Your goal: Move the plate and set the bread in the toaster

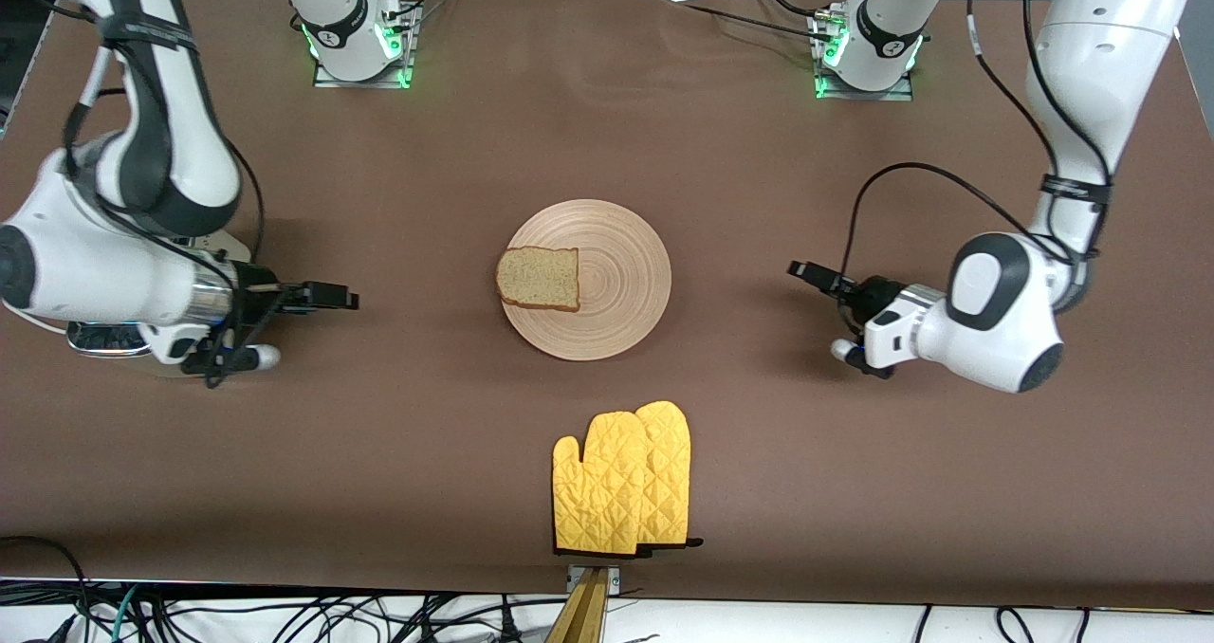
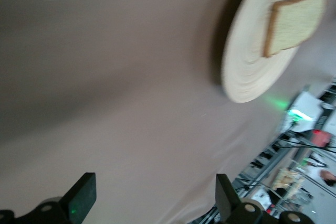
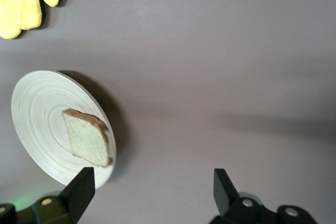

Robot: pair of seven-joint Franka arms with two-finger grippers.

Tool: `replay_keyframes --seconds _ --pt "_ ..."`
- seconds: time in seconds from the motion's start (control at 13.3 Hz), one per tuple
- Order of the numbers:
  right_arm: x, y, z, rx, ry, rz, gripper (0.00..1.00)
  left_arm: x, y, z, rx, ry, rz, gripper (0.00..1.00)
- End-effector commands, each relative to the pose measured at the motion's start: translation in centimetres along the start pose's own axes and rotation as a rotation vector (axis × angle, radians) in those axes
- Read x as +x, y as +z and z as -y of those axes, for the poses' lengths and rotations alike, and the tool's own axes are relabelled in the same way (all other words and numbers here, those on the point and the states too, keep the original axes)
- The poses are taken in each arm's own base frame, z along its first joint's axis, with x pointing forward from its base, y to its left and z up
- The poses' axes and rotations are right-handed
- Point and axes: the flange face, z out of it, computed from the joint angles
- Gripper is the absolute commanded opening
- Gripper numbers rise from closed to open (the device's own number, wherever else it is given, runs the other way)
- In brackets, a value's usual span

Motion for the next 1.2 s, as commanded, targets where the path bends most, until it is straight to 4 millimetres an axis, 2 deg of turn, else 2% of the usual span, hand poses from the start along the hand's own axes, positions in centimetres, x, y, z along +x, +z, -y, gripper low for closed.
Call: replay_keyframes --seconds 0.0,0.3,0.45,0.53,0.6,0.68,0.75,0.9,1.05,1.13 --pt "0.2 4.2 3.2 0.004 -0.004 -0.004 1.00 -2.0 -5.3 -0.9 0.200 -0.081 0.005 1.00" --pt "0.4 12.1 8.6 -0.031 0.000 -0.033 1.00 -6.2 -11.0 -4.1 0.551 -0.318 -0.110 1.00" --pt "0.3 15.2 9.5 -0.045 -0.011 -0.017 1.00 -9.0 -14.3 -4.9 0.604 -0.345 -0.173 1.00" --pt "-0.1 16.5 10.4 -0.053 -0.026 -0.007 1.00 -10.6 -15.5 -5.5 0.610 -0.360 -0.189 1.00" --pt "-0.3 17.5 10.8 -0.058 -0.026 0.004 1.00 -11.9 -16.3 -5.2 0.603 -0.380 -0.184 1.00" --pt "-0.4 18.3 10.9 -0.063 0.000 0.012 1.00 -12.7 -16.7 -5.4 0.594 -0.386 -0.190 1.00" --pt "-0.8 19.3 11.8 -0.069 0.002 0.019 1.00 -13.7 -17.0 -5.8 0.601 -0.387 -0.214 1.00" --pt "-1.6 20.4 12.7 -0.078 0.038 0.028 1.00 -16.3 -18.1 -4.5 0.545 -0.412 -0.310 1.00" --pt "-2.3 21.1 12.6 -0.088 0.056 0.051 1.00 -18.2 -16.8 -4.4 0.545 -0.411 -0.387 1.00" --pt "-2.5 21.1 12.5 -0.090 0.058 0.058 1.00 -18.5 -16.5 -4.5 0.551 -0.402 -0.383 1.00"
